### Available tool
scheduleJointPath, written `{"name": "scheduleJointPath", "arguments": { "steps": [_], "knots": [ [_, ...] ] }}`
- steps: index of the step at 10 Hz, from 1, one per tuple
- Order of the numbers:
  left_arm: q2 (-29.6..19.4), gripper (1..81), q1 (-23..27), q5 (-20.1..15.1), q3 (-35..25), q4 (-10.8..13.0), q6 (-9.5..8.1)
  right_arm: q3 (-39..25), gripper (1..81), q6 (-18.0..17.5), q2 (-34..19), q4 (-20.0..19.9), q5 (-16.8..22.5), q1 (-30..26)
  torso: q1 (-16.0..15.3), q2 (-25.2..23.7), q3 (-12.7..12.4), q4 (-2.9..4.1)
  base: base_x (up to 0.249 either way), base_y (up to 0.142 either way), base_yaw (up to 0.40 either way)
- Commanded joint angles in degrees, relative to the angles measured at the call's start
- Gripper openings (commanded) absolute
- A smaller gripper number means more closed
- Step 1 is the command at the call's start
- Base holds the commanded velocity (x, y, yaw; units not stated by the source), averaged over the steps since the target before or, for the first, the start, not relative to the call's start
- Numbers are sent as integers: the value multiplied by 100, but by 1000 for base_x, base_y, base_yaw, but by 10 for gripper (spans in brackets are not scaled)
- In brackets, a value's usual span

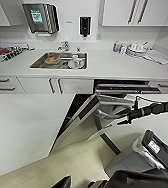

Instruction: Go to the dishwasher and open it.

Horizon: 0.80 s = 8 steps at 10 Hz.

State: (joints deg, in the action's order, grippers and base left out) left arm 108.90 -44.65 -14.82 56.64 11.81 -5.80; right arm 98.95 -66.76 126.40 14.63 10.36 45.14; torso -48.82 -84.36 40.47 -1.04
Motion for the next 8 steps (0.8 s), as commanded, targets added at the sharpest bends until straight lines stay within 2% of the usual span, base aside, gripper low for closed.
{"name": "scheduleJointPath", "arguments": {
  "steps": [1,6,8],
  "knots": [
    [-192,811,541,-91,-188,14,44,-9,811,242,-25,225,1223,-158,0,0,0,0,-82,0,0],
    [-175,811,541,-91,-170,14,44,210,811,233,326,216,1065,245,7,-4,-7,-2,-14,0,0],
    [-166,811,541,-100,-170,14,44,343,811,242,388,207,792,439,9,-4,-9,-6,0,0,0]
  ]
}}
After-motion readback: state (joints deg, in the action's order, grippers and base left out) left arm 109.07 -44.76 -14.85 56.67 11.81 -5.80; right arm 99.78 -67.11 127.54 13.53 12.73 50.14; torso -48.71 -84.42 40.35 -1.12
